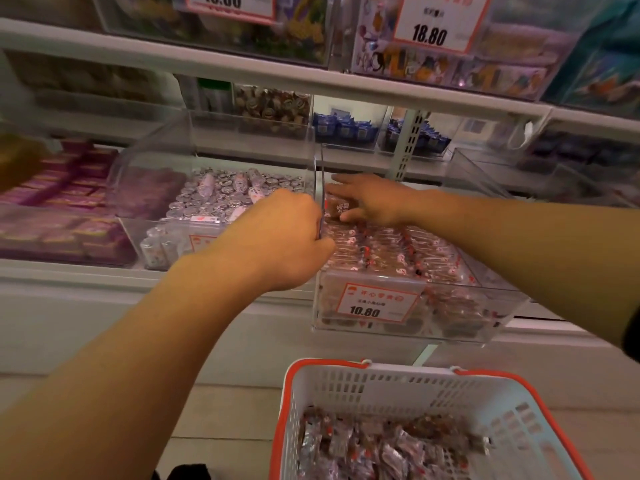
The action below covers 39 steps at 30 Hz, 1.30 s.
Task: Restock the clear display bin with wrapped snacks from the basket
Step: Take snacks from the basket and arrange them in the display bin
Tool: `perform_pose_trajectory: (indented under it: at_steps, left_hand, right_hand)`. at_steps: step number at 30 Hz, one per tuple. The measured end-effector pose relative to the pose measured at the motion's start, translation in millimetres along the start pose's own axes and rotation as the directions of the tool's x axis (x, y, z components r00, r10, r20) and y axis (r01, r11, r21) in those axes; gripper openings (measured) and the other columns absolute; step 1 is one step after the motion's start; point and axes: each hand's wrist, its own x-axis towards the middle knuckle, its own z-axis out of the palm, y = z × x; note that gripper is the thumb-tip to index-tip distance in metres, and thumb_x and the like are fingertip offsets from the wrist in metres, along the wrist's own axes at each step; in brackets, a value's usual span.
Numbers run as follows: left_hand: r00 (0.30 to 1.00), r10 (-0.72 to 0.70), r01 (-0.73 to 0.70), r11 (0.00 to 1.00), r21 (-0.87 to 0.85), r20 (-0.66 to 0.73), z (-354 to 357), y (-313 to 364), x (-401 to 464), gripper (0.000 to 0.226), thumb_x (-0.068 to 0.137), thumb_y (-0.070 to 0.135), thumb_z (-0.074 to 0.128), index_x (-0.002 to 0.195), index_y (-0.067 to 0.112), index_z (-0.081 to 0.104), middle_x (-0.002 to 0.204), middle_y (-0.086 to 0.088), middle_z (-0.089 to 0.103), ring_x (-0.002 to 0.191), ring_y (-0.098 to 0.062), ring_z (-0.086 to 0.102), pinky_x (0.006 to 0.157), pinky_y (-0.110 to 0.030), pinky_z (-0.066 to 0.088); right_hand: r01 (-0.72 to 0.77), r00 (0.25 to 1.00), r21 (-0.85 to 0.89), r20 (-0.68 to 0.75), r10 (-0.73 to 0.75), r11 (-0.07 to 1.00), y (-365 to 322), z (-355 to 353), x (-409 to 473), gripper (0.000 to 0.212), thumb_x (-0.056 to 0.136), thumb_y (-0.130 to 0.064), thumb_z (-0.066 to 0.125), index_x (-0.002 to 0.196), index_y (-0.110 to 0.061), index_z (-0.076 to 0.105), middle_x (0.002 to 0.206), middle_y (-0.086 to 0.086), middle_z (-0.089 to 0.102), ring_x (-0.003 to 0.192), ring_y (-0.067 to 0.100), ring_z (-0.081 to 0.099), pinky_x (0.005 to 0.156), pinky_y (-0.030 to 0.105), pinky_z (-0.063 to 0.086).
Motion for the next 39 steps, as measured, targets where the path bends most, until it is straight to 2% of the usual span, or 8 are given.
perform_pose_trajectory:
  at_steps: [12, 21, 25, 27, 31, 34, 36, 39]
  left_hand:
    - [1.000, -0.018, 0.017, 0.999, -0.037, -0.020, 3.2, -0.7, -0.4, 0.028, 0.085, 0.026, 0.059, 0.059, 0.016, 0.055, 0.058, -0.002, 0.055, 0.055, -0.017, 0.052, 0.050, -0.028, 0.033]
    - [0.941, -0.071, 0.076, 0.997, 0.000, -0.331, -3.2, 4.8, -5.3, 0.025, 0.081, 0.047, 0.062, 0.073, 0.025, 0.053, 0.063, 0.006, 0.055, 0.061, -0.013, 0.054, 0.057, -0.031, 0.045]
    - [0.904, 0.154, -0.187, 0.981, -0.046, -0.400, -10.3, 18.4, -14.4, 0.029, 0.084, 0.032, 0.066, 0.061, 0.022, 0.053, 0.051, 0.010, 0.049, 0.049, -0.005, 0.048, 0.051, -0.027, 0.039]
    - [0.897, 0.331, -0.362, 0.930, -0.058, -0.292, -6.4, 29.1, -22.2, 0.033, 0.083, 0.028, 0.065, 0.054, 0.023, 0.049, 0.046, 0.011, 0.044, 0.043, -0.006, 0.045, 0.049, -0.020, 0.034]
    - [0.849, 0.528, -0.528, 0.849, -0.017, 0.006, 49.2, 53.8, -38.9, 0.028, 0.073, 0.034, 0.058, 0.052, 0.019, 0.048, 0.046, 0.004, 0.047, 0.044, -0.016, 0.045, 0.046, -0.027, 0.041]
    - [0.807, 0.379, -0.457, 0.886, 0.075, 0.452, 130.3, 70.5, -61.4, 0.022, 0.078, 0.041, 0.060, 0.068, 0.021, 0.061, 0.069, 0.001, 0.062, 0.066, -0.023, 0.059, 0.059, -0.034, 0.051]
    - [0.688, 0.148, -0.344, 0.928, 0.140, 0.711, 190.4, 70.1, -86.2, 0.023, 0.084, 0.045, 0.062, 0.082, 0.022, 0.066, 0.086, -0.001, 0.065, 0.085, -0.026, 0.062, 0.072, -0.035, 0.051]
    - [0.405, -0.143, -0.166, 0.960, 0.227, 0.903, 274.4, 60.3, -140.6, 0.048, 0.092, 0.050, 0.058, 0.119, 0.011, 0.065, 0.110, -0.013, 0.061, 0.103, -0.028, 0.057, 0.095, -0.042, 0.048]
  right_hand:
    - [-0.108, 0.992, 0.100, 0.075, 0.101, 0.989, -15.5, 11.6, 12.6, 0.059, 0.107, -0.037, 0.028, 0.159, -0.017, 0.008, 0.166, 0.006, 0.007, 0.152, 0.026, 0.009, 0.123, 0.036, 0.009]
    - [-0.108, 0.981, 0.265, -0.126, 0.145, 0.958, -25.1, -23.2, -3.5, 0.062, 0.097, -0.037, 0.060, 0.152, -0.021, 0.035, 0.156, 0.004, 0.038, 0.140, 0.026, 0.039, 0.110, 0.032, 0.031]
    - [-0.022, 0.948, 0.265, -0.301, 0.104, 0.964, -48.0, -51.1, -53.1, 0.039, 0.098, -0.034, 0.058, 0.134, -0.019, 0.059, 0.135, 0.004, 0.061, 0.125, 0.023, 0.055, 0.103, 0.030, 0.041]
    - [0.011, 0.834, 0.244, -0.537, 0.126, 0.970, -60.4, -52.0, -95.2, 0.024, 0.098, -0.034, 0.055, 0.110, -0.018, 0.070, 0.106, 0.000, 0.070, 0.097, 0.017, 0.063, 0.087, 0.036, 0.052]
    - [0.118, 0.308, 0.279, -0.923, 0.232, 0.953, -86.4, 15.3, -206.2, 0.029, 0.101, -0.025, 0.051, 0.074, -0.017, 0.058, 0.064, -0.004, 0.051, 0.059, 0.009, 0.044, 0.058, 0.024, 0.034]
    - [-0.115, 0.533, 0.505, -0.695, 0.482, 0.856, -96.8, 135.7, -268.3, 0.034, 0.100, -0.032, 0.047, 0.071, -0.017, 0.054, 0.063, 0.003, 0.053, 0.060, 0.019, 0.050, 0.056, 0.032, 0.037]
    - [-0.436, 0.802, 0.576, -0.098, 0.589, 0.691, -100.4, 222.5, -301.1, 0.026, 0.096, -0.040, 0.054, 0.095, -0.017, 0.066, 0.090, 0.007, 0.070, 0.083, 0.027, 0.065, 0.067, 0.033, 0.047]
    - [-0.779, 0.594, 0.348, 0.676, 0.436, 0.522, -105.8, 316.8, -345.8, 0.075, 0.086, -0.043, 0.072, 0.147, -0.013, 0.040, 0.146, 0.012, 0.049, 0.127, 0.031, 0.051, 0.100, 0.034, 0.046]
